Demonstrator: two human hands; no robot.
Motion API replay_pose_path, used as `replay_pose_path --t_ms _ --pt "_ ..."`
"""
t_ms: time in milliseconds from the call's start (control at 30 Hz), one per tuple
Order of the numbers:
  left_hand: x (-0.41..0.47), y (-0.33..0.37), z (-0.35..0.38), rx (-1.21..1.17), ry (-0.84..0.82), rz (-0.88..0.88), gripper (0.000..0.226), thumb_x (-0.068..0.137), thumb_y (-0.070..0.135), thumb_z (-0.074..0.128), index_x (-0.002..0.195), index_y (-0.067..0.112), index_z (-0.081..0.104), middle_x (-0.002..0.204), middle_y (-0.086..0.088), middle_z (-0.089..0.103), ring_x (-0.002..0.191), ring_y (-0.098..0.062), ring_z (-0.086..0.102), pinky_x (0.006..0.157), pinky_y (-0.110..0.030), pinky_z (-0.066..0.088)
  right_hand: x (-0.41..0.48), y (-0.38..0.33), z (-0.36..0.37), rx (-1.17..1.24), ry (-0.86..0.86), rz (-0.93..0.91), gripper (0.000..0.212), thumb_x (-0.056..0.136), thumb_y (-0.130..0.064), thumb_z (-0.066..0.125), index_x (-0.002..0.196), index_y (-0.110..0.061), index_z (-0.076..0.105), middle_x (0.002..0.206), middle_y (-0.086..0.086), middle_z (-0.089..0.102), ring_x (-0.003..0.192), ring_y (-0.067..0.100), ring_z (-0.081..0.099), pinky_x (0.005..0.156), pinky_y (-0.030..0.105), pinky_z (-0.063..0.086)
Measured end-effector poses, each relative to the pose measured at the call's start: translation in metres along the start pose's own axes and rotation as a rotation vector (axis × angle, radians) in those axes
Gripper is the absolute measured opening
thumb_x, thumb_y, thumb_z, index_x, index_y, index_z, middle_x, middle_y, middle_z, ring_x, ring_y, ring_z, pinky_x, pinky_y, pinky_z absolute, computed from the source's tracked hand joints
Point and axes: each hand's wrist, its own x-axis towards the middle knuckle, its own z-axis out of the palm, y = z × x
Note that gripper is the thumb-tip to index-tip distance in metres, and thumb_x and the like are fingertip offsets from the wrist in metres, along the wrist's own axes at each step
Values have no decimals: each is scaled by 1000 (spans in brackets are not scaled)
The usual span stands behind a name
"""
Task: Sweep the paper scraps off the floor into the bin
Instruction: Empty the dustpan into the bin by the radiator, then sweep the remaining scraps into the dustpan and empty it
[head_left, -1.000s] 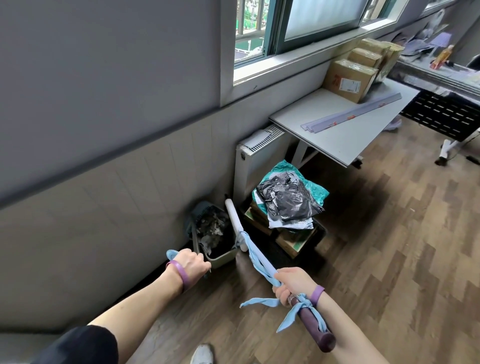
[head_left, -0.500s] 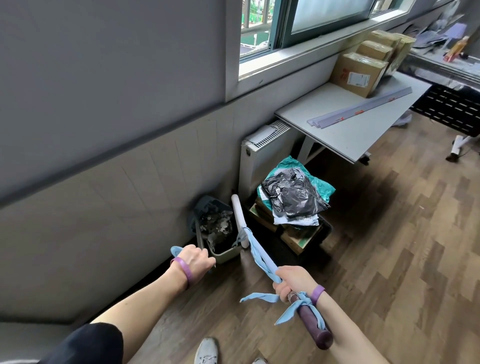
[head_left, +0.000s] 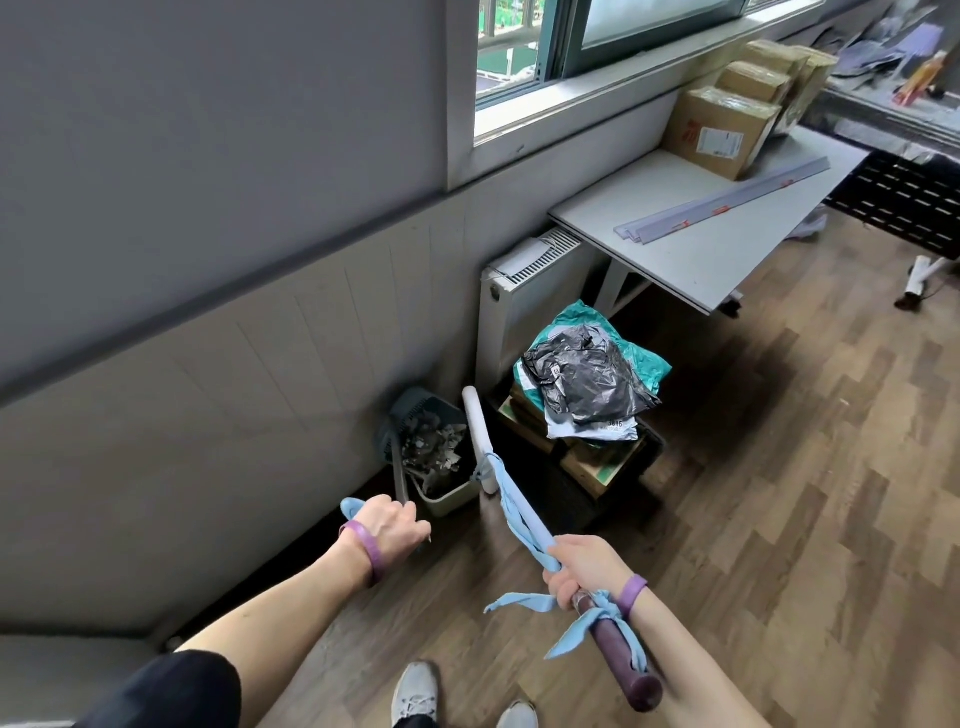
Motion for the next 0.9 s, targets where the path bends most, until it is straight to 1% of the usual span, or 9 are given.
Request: replay_pose_path --t_ms 67,233,433,533,633,733,800,867,900 --pt "1 -3 -5 7 41 -3 29 96 14 32 119 11 50 115 -15 56 104 -34 60 73 -36 28 -2 -2 -1 21 -2 6 29 99 -9 38 71 -7 45 49 3 36 29 7 33 30 16 31" --pt "3 -9 -19 30 107 -36 29 97 14 31 119 13 50 115 -11 58 105 -32 60 82 -38 39 -6 -7 -8 3 4 -9 27 99 -8 37 73 -8 46 50 2 33 32 7 31 32 16 32" --pt "1 13 -3 -28 -36 31 30 99 15 30 122 10 48 121 -17 53 108 -36 59 84 -41 40 -1 2 -2 -163 62 -19 28 97 -9 40 71 -11 50 54 3 41 35 8 40 35 17 35" --pt "3 14 9 -12 -77 38 28 98 16 32 121 12 48 120 -16 53 104 -35 60 74 -40 34 2 5 -4 -319 114 -52 26 96 -9 43 71 -16 49 60 4 46 44 11 45 39 19 39" --pt "5 15 10 7 -46 37 28 97 17 33 117 13 52 114 -15 55 100 -34 62 70 -38 27 2 8 -10 -281 102 -53 22 96 -9 41 77 -5 51 57 5 44 37 9 43 41 20 38" --pt "4 12 -2 68 172 25 28 87 19 39 98 19 64 88 -6 62 76 -24 67 63 -33 28 -2 6 -12 -260 83 -54 20 96 -7 41 79 -4 50 55 5 43 33 8 41 39 20 36" --pt "6 10 -6 62 145 67 30 81 17 37 82 19 67 73 -4 61 61 -21 64 57 -30 27 -5 1 -14 -225 65 -57 18 97 -7 40 82 -2 49 53 4 42 32 7 40 39 19 35" --pt "7 8 -10 65 223 53 32 69 21 34 52 24 61 49 2 53 35 -15 53 46 -22 24 -7 -2 -15 -153 55 -43 17 97 -7 40 84 -2 49 49 3 41 31 8 38 36 18 34" --pt "9 7 -11 65 276 47 32 67 23 34 45 25 57 43 3 49 30 -15 48 43 -18 24 -9 -3 -15 -130 50 -36 17 98 -8 40 84 -2 50 48 3 41 31 8 37 36 18 34"
